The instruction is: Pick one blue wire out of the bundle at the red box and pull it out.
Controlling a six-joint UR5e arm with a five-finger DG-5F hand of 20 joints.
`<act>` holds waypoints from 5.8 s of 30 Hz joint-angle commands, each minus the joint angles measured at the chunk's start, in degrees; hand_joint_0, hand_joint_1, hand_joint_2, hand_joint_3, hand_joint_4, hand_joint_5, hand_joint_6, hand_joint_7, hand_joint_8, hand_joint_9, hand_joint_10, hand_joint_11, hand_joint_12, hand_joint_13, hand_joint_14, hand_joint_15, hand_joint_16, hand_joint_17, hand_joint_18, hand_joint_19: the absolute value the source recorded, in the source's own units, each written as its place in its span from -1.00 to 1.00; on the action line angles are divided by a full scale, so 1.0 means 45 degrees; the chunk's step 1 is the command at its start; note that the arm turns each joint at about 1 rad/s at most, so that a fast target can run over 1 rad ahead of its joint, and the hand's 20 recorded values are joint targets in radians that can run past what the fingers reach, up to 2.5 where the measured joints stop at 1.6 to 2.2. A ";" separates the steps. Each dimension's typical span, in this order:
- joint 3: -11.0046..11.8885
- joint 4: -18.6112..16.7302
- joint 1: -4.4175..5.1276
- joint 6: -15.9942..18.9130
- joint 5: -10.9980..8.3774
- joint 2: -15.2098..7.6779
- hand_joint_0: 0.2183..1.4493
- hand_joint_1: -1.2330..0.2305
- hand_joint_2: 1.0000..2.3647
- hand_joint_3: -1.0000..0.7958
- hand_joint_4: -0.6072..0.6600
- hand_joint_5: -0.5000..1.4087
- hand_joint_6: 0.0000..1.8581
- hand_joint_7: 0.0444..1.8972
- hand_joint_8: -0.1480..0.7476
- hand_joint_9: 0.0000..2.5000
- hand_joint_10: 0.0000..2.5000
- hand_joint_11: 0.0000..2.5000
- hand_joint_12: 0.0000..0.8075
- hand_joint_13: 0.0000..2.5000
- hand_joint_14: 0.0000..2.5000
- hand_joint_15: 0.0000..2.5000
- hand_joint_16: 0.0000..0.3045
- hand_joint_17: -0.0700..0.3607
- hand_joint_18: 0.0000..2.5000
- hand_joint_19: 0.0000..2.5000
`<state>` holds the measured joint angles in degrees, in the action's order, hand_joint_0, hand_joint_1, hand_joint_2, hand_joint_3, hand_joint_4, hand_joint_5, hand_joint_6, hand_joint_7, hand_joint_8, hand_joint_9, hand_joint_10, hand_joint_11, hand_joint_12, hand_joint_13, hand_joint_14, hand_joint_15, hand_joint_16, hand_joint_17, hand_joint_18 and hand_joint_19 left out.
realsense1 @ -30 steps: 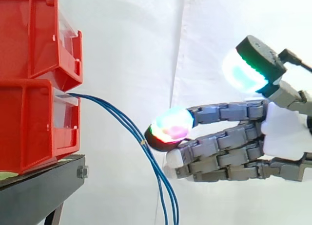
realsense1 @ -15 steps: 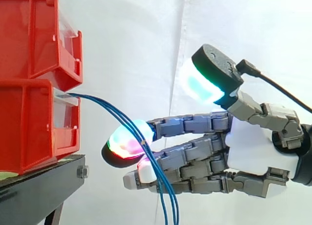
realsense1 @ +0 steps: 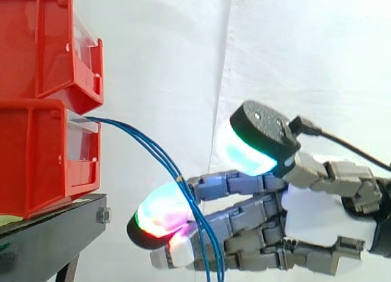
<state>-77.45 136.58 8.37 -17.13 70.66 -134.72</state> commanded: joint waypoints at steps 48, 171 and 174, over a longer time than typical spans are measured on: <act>0.0434 -0.0449 -0.0025 0.0252 0.0000 -0.0199 -0.39 -0.31 -0.98 -0.22 0.28 -0.62 -0.24 0.15 -0.06 -0.39 -0.99 -0.50 -0.07 -0.90 -1.00 -0.95 -0.58 -0.01 -1.00 -0.88; 0.0415 0.4219 -0.0259 0.1424 0.1153 0.1540 -0.30 -0.28 -0.97 0.05 0.61 -0.54 -0.46 0.52 -0.06 -0.22 -0.98 -0.49 -0.05 -0.72 -1.00 -0.93 -0.58 -0.01 -0.81 -0.86; 0.0434 0.4219 -0.0259 0.1424 0.1113 0.1540 -0.31 -0.31 -0.96 0.05 0.58 -0.56 -0.45 0.57 -0.05 -0.25 -0.98 -0.45 -0.05 -0.74 -1.00 -0.93 -0.59 -0.02 -0.82 -0.86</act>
<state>-75.57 155.57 7.17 -10.72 75.79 -127.79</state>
